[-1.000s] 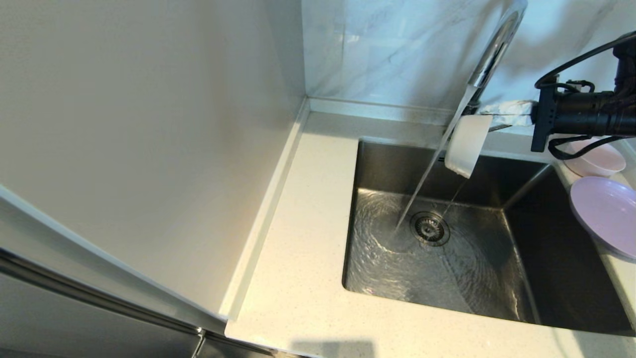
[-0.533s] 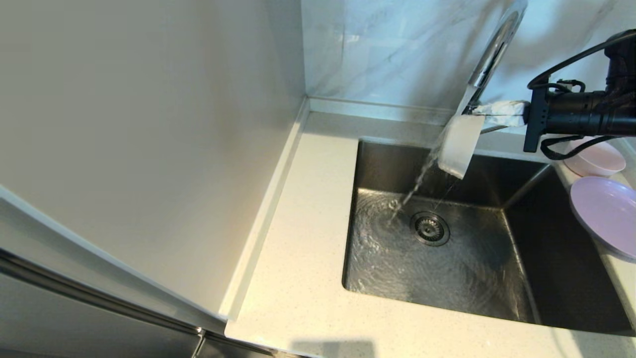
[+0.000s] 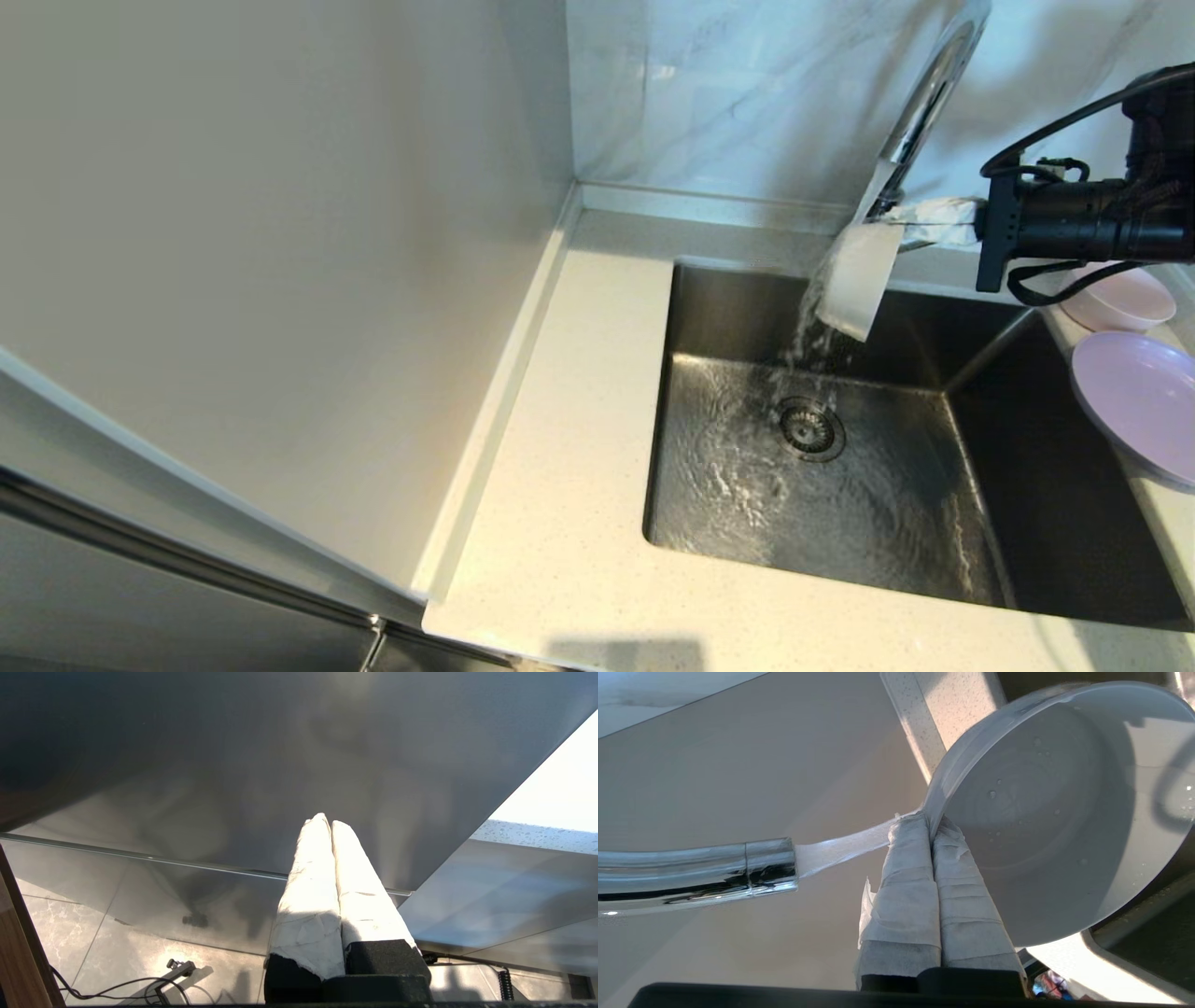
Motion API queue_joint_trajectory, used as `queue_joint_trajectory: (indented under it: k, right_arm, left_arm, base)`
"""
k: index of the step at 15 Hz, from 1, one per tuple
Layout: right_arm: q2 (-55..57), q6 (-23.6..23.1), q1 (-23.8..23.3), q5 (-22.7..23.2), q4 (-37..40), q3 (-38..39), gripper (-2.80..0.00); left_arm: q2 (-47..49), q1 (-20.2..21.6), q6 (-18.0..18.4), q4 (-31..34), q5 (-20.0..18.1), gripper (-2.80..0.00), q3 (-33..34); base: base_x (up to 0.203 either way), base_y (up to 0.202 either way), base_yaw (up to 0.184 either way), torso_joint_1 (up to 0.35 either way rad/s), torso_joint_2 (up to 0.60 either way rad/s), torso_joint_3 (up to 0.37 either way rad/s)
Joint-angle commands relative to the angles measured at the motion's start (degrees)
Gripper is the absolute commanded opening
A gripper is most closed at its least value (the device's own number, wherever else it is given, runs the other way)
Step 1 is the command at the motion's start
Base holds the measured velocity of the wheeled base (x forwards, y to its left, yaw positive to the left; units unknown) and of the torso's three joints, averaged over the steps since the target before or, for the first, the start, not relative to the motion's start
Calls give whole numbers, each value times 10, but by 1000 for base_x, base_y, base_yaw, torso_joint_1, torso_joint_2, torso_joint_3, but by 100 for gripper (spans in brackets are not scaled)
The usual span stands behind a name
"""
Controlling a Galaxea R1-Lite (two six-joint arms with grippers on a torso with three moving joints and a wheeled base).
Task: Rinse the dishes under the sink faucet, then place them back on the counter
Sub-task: Rinse the bowl
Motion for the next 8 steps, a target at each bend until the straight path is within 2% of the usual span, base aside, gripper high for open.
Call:
queue_joint_trajectory:
  k: [1,3,5,6,8]
  right_arm:
    - [2,-10,-24,3,2,10,-280]
    - [-4,-67,-61,5,6,52,-280]
    - [-26,-155,-103,8,24,93,-280]
    - [-41,-194,-115,8,38,104,-280]
    - [-74,-303,-127,9,63,126,-280]
  left_arm:
    - [0,0,0,0,0,-280,0]
    - [0,0,0,0,-1,-280,0]
    - [0,0,0,0,-1,-280,0]
    - [0,0,0,0,0,-280,0]
    - [0,0,0,0,0,-280,0]
  base:
    - [0,0,0,0,0,0]
    - [0,0,0,0,0,0]
    - [0,0,0,0,0,0]
    - [0,0,0,0,0,0]
    - [0,0,0,0,0,0]
